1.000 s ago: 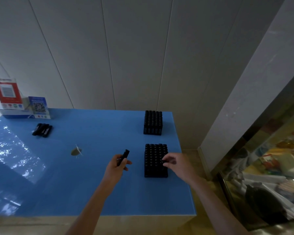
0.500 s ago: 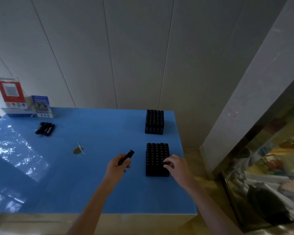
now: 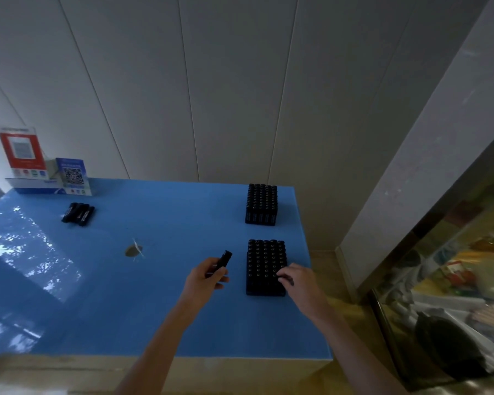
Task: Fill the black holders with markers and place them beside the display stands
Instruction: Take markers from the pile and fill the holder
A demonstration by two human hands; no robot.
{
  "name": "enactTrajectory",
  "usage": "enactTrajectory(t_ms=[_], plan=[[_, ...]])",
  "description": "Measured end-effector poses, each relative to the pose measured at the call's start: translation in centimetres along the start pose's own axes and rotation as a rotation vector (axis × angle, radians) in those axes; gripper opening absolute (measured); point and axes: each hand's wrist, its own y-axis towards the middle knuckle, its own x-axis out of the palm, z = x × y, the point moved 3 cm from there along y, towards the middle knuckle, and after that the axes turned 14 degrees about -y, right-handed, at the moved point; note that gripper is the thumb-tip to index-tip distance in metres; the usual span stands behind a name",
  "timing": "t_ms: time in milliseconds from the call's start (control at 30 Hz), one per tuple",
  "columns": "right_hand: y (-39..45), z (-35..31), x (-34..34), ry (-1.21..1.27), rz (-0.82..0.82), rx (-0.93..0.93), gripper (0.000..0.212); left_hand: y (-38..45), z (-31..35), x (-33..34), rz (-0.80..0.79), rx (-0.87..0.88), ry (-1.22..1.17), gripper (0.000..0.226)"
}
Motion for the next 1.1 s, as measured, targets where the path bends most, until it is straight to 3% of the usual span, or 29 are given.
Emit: enactTrajectory(t_ms=[200,400,567,700,933,1100], plan=[[0.4,-0.6,-1.5,0.039,0.007,0.017,0.012,-0.3,0.8,1.4,-0.036,-0.004,-0.048,0.013],[1.7,-3.2,-4.6,0.388,0.034,0.116,0.012,-0.6,2.4,3.6,-0.101,0.02,-0.023,0.012],[2.1,-5.2,-6.2,0.609,-0.056,0.188,0.02,-0.9,3.1,5.3,-0.104,0.098,0.093,0.018],[2.1,-5.5,-6.5,0.646,-0.054,0.239,0.025,-0.7,2.8,5.5,-0.076,0.153,0.196,0.026],[2.2,-4.6,-6.0,0.684,-0.094,0.22,0.008,-1.1,3.3,5.2,-0.109,0.274,0.354,0.017],[1.9,-3.1,-5.7,0.567,-0.1,0.183,0.017,-0.7,3.4,3.6,-0.117,0.38,0.615,0.021]])
